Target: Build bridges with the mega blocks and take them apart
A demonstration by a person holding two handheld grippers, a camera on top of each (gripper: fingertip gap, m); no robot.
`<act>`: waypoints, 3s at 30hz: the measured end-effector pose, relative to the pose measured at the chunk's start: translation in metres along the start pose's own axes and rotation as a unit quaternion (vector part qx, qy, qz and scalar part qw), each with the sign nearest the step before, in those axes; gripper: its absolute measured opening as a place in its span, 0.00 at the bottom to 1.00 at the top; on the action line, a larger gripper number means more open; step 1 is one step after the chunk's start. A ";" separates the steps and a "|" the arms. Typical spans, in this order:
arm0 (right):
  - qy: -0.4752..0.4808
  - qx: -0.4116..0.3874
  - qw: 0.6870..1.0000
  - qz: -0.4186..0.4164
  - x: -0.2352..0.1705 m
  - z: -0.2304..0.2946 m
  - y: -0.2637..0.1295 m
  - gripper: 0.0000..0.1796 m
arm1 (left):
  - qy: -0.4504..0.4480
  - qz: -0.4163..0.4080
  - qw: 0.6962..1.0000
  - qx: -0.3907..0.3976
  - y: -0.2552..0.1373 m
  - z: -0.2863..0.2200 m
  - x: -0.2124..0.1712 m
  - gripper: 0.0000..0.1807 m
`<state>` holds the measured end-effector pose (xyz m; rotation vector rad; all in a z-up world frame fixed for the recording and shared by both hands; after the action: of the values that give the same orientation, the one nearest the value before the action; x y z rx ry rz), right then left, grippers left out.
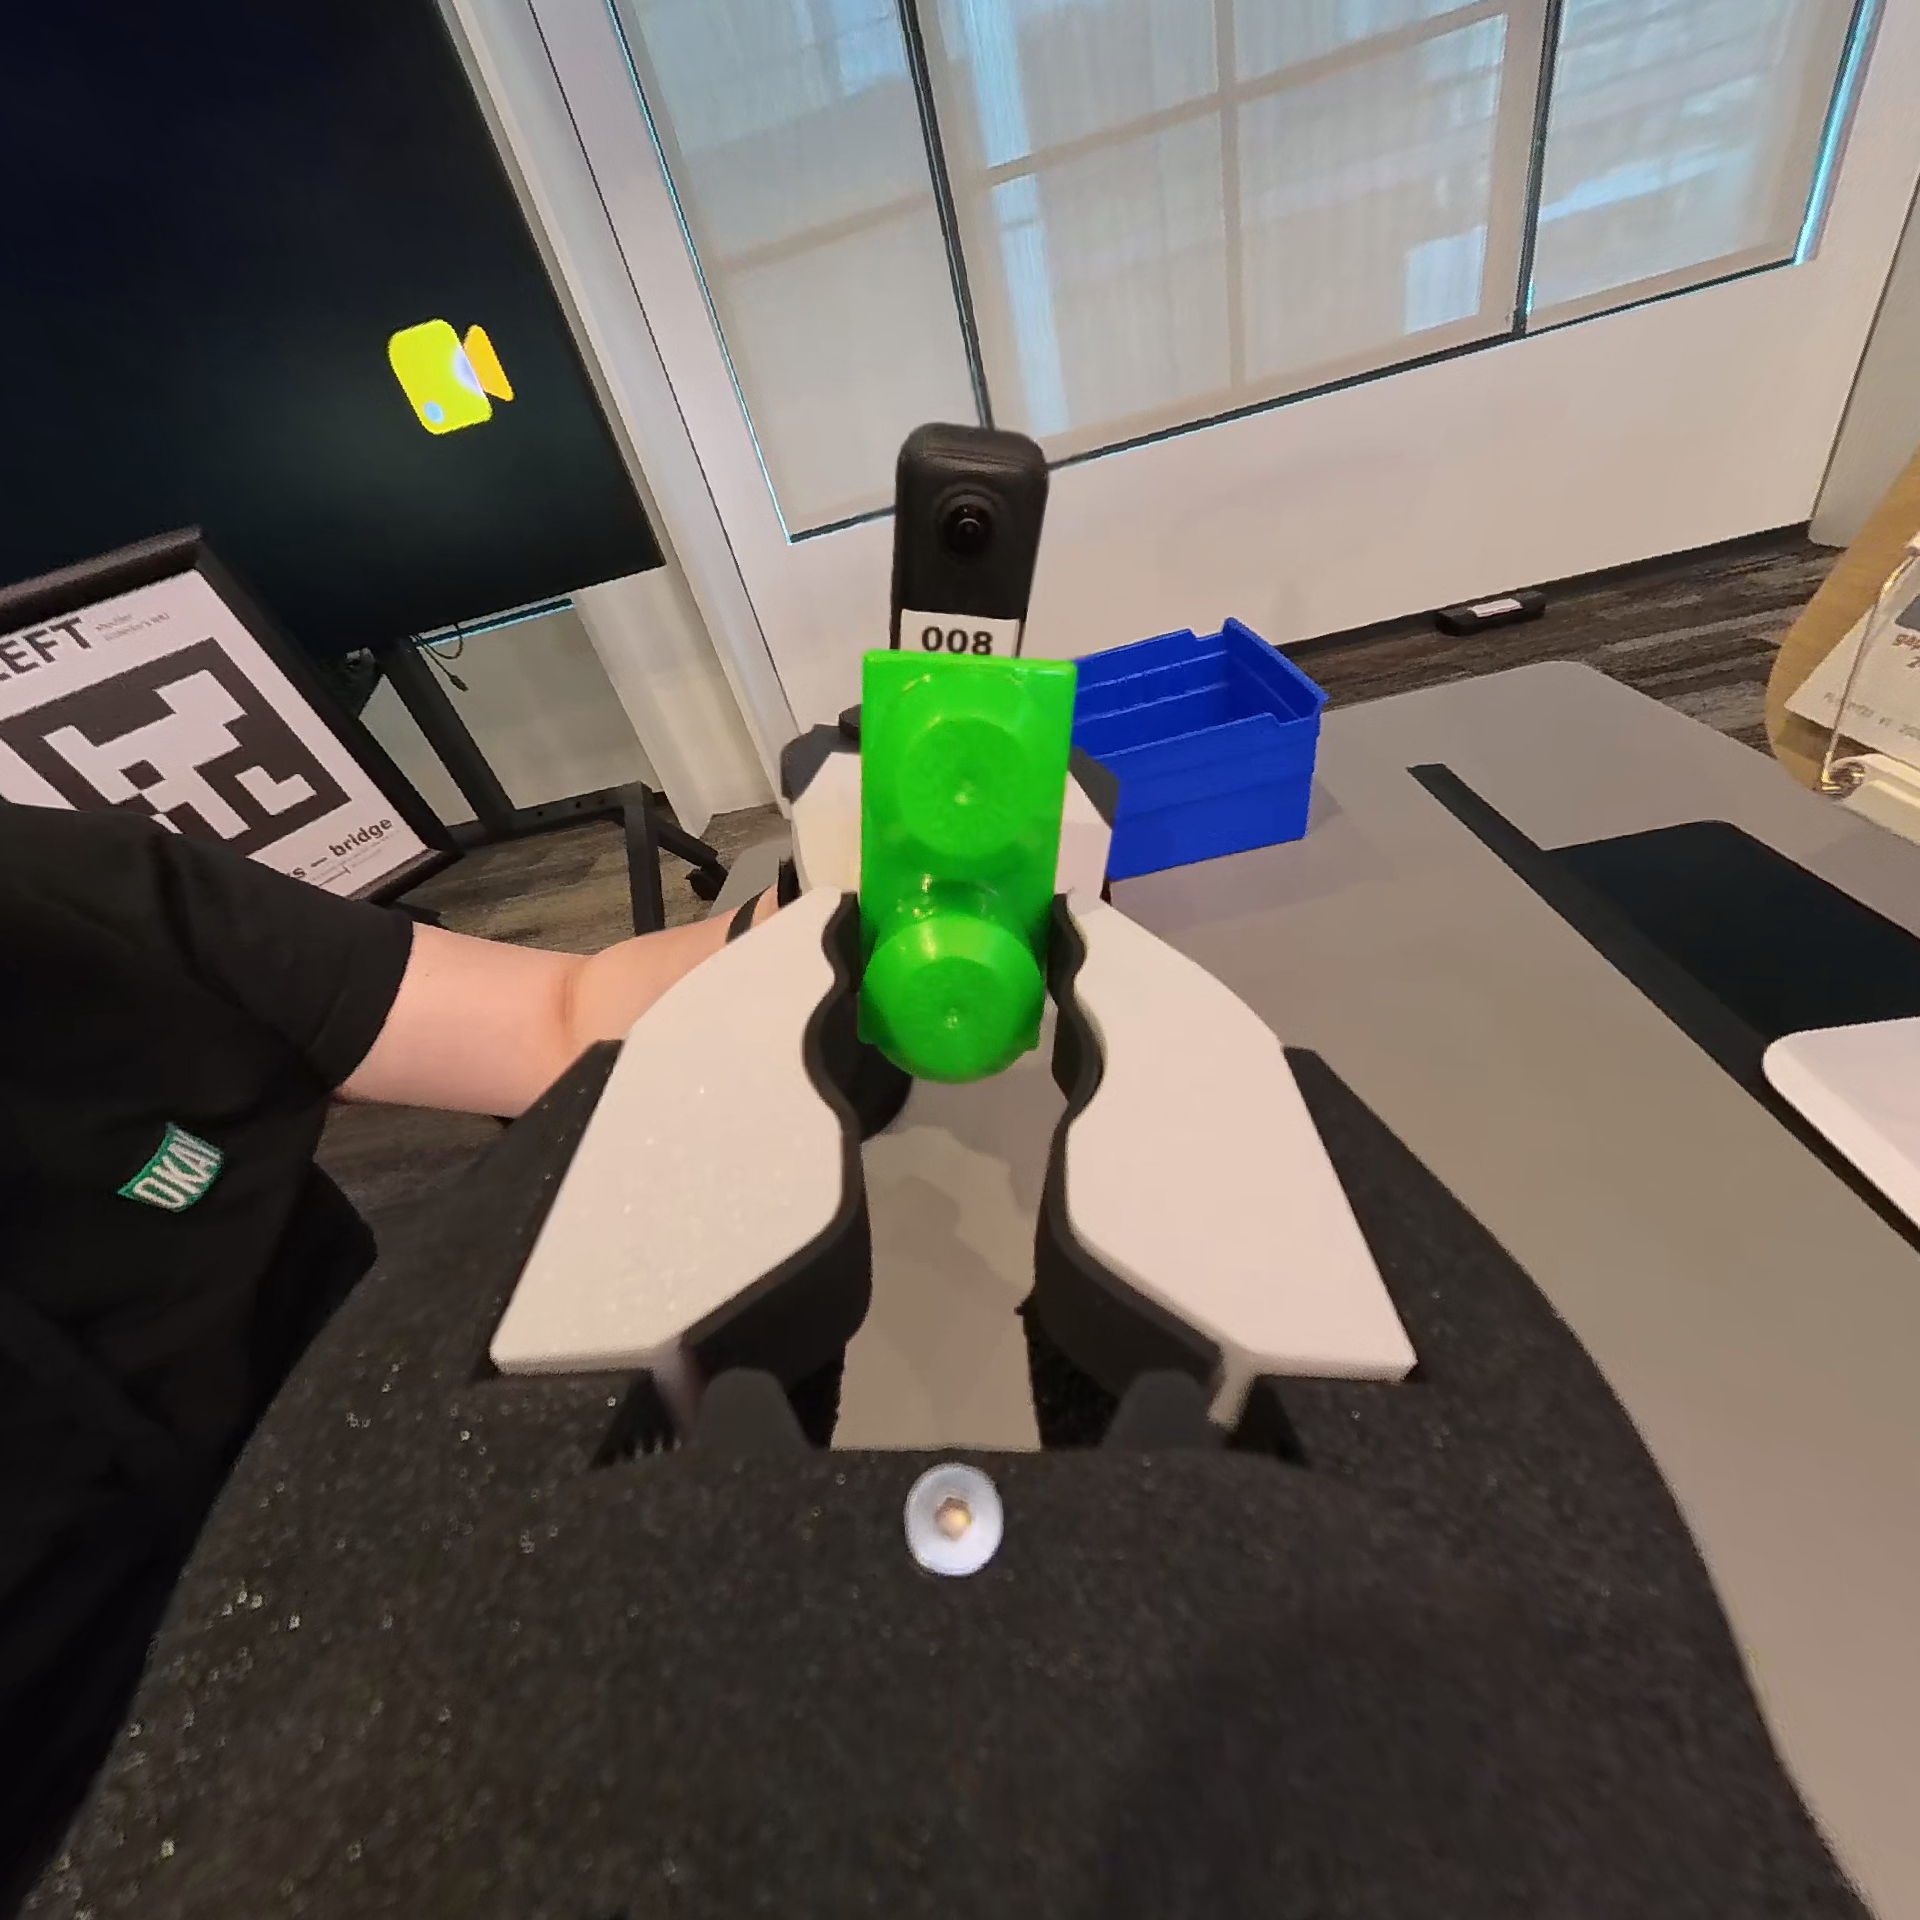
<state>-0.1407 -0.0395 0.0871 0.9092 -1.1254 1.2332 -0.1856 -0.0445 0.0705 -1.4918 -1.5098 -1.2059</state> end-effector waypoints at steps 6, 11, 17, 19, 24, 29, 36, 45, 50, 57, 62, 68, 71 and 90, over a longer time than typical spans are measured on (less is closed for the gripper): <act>0.011 0.011 1.000 0.007 0.000 0.002 -0.002 0.19 | 0.022 0.052 0.998 0.015 0.013 0.002 -0.020 0.19; 0.002 -0.014 0.999 0.031 -0.005 -0.006 -0.011 0.19 | 0.008 0.023 1.000 0.020 0.019 0.008 -0.019 0.20; 0.001 -0.022 0.998 0.051 -0.013 -0.009 -0.011 0.19 | -0.004 -0.006 1.000 0.015 0.010 0.008 -0.008 0.19; 0.005 -0.018 0.999 0.045 -0.012 -0.009 -0.010 0.19 | -0.008 -0.004 1.000 0.012 0.008 0.008 -0.008 0.19; 0.021 -0.029 0.999 0.003 -0.002 -0.014 -0.012 0.28 | -0.032 -0.009 0.999 -0.005 0.004 0.006 -0.005 0.19; 0.027 -0.013 0.999 0.019 -0.005 -0.010 -0.011 0.25 | -0.025 0.002 1.000 0.005 0.002 0.006 -0.004 0.19; 0.019 -0.012 0.999 0.044 -0.012 -0.009 -0.006 0.18 | -0.012 0.022 0.999 0.021 0.000 0.007 -0.006 0.19; 0.018 -0.014 0.999 0.049 -0.012 -0.008 -0.006 0.18 | -0.002 0.031 0.999 0.030 0.002 0.006 -0.007 0.19; 0.017 -0.025 0.999 0.022 -0.005 -0.008 -0.006 0.29 | -0.002 0.011 0.999 0.034 0.003 0.005 0.000 0.19; 0.013 -0.019 0.999 0.026 -0.006 -0.006 0.006 0.19 | 0.008 0.005 0.999 0.033 0.002 0.005 0.001 0.20; -0.171 -0.169 0.971 0.012 0.016 -0.007 -0.013 0.19 | 0.025 -0.024 0.999 0.018 -0.021 0.001 0.023 0.37; -0.647 -0.314 0.690 0.081 0.028 0.052 -0.022 0.19 | 0.049 -0.061 0.996 0.038 -0.071 0.000 0.052 0.33; -0.807 -0.294 0.486 0.161 -0.005 0.076 -0.024 0.19 | 0.051 -0.081 0.995 0.033 -0.081 -0.005 0.060 0.32; -0.233 -0.366 0.786 0.440 -0.041 0.068 -0.334 0.19 | 0.016 -0.013 1.000 0.010 -0.043 -0.003 0.030 0.32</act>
<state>0.1803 -0.1610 0.0815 0.0125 -2.3860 1.0976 -0.2317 -0.0329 0.0929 -1.4378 -1.5200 -1.2204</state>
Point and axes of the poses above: each gripper's, where its closed fingertips meet, y out along the fingers, x out of its top, z = x × y across the jaws, the point moved 2 cm from there along -y, back along the fingers, and after that the axes turned 7 degrees about -x, right-handed, at the moved point
